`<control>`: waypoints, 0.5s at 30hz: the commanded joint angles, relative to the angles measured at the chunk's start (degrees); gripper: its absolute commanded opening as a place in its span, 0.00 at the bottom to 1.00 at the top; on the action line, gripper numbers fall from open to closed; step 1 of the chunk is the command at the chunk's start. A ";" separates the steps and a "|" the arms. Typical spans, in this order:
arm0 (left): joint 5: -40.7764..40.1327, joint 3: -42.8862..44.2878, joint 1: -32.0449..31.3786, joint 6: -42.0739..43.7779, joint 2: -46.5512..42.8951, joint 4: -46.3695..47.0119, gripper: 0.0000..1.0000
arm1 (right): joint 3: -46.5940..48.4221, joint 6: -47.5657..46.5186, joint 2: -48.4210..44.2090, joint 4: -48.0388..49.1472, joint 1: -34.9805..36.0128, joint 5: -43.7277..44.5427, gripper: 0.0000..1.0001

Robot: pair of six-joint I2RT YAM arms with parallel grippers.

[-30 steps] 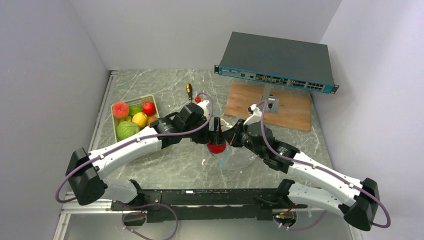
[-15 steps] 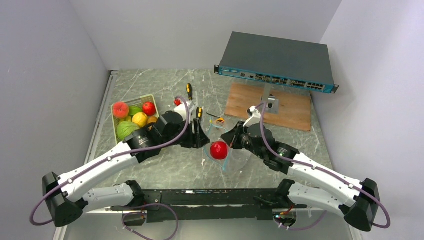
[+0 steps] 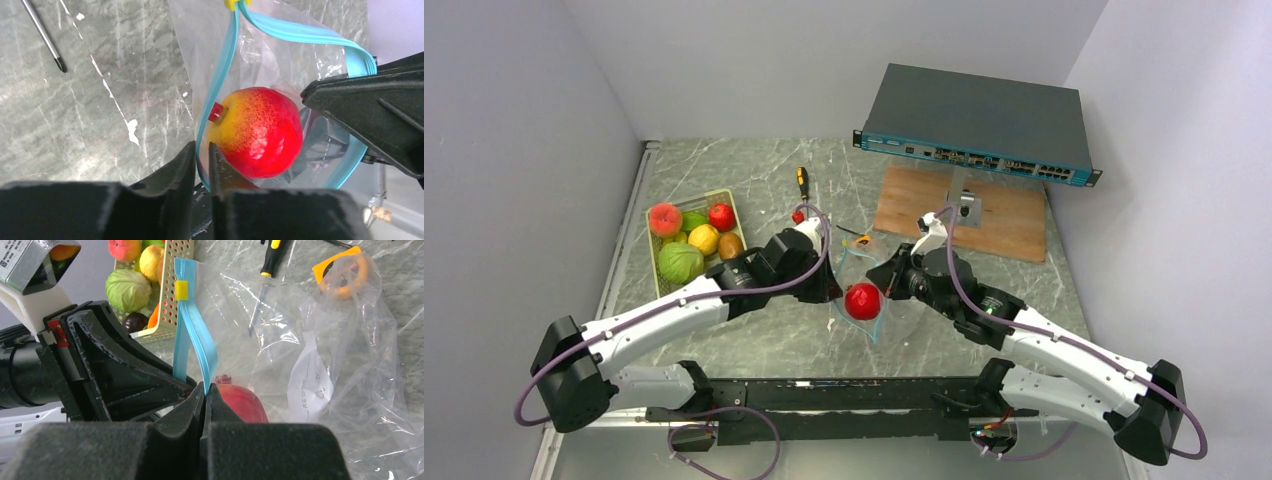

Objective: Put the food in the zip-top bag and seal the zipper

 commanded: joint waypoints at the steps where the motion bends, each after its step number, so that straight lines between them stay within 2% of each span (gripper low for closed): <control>1: -0.38 6.03 -0.11 2.86 1.02 -0.04 0.09 | 1.61 -2.48 -1.65 1.09 -0.06 -0.69 0.00; 2: -0.85 7.85 -0.16 3.40 1.25 -2.02 0.00 | 1.78 -3.06 -1.67 0.69 -0.01 -0.50 0.00; 5: 1.05 12.48 -0.11 4.96 0.82 -4.39 0.00 | 3.98 -6.57 -0.33 -3.01 -0.03 1.92 0.00; 9: 7.08 13.52 -0.20 3.44 -2.39 1.22 0.00 | 9.53 -14.35 2.83 -11.56 0.00 6.81 0.00; 13: 2.15 12.95 -0.20 1.89 -3.91 -0.19 0.00 | 12.05 -20.11 2.76 -15.66 0.03 10.10 0.00; 15: -1.52 12.98 0.23 0.15 -3.10 -5.22 0.00 | 12.12 -21.28 2.04 -16.01 0.04 11.01 0.00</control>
